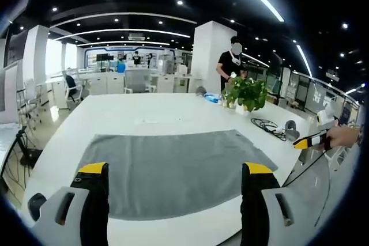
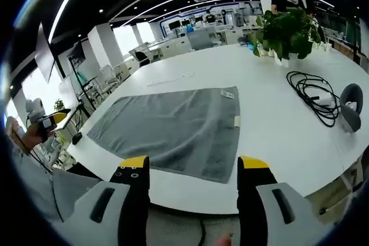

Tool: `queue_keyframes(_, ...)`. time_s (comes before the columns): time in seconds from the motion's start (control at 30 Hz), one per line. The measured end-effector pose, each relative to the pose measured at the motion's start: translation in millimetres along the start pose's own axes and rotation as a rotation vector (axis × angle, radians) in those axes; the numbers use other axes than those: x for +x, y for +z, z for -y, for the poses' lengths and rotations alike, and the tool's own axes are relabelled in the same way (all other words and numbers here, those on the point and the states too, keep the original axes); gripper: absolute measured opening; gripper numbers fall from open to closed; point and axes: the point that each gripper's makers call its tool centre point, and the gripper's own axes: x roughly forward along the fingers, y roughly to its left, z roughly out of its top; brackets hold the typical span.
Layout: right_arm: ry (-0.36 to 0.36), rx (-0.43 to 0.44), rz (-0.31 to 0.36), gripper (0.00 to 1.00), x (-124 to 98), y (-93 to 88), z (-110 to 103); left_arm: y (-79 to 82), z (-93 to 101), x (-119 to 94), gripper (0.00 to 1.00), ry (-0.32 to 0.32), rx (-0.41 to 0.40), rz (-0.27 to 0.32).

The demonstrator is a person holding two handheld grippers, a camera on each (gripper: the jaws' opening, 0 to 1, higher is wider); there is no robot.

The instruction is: Fold the towel on the table until its edges align and the towel forms a compact rectangular stack.

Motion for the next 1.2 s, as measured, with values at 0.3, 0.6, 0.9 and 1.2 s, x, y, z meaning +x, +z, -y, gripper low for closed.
queue_keyframes(0.3,0.003,-0.001,0.013,0.6,2,5.5,-2,-3.2,5.7,2,0.98,-0.01,0.001,-0.015)
queue_keyframes(0.6,-0.009,0.012,0.014,0.57,3,4.9,0,1.8,16.7,3,0.97,-0.028,0.005,-0.013)
queue_keyframes(0.9,-0.017,0.023,0.005,0.56,2,0.0,1,2.7,19.5,-1,0.97,-0.024,0.005,-0.013)
queue_keyframes(1.2,-0.069,0.018,-0.017,0.53,13,-9.1,21,-2.6,17.4,1,0.97,-0.03,-0.003,-0.024)
